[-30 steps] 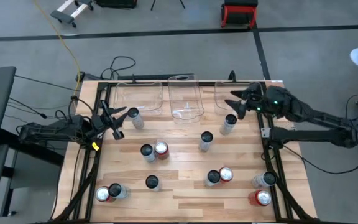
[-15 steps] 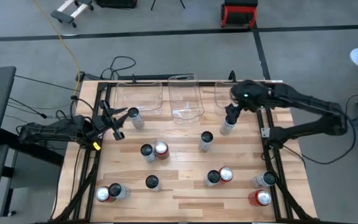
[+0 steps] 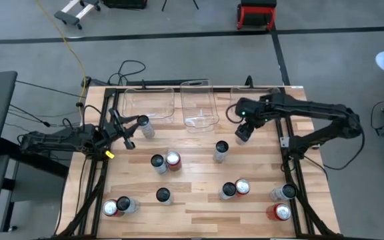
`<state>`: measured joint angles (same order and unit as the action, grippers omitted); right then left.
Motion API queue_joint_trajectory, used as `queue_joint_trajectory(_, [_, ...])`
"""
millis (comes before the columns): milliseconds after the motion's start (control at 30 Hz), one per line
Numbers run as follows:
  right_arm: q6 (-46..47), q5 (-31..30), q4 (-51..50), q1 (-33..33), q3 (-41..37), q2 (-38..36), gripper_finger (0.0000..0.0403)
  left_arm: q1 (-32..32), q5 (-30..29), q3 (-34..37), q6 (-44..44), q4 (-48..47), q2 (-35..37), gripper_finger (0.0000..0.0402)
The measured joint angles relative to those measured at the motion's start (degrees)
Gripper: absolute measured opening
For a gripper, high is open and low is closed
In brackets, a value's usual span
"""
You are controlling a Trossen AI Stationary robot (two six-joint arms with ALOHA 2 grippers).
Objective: Sort soda cans
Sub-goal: Put the white-yellow soda can into the right transparent bin
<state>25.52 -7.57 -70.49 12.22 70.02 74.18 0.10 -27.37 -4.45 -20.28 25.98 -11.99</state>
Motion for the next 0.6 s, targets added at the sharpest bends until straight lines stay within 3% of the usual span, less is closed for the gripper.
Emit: queue_joint_trajectory(600, [-0.5,0.4,-4.1,2.8,0.0,7.7,0.0325,0.0,0.0,0.0,0.0,-1.0,0.0,0.0099])
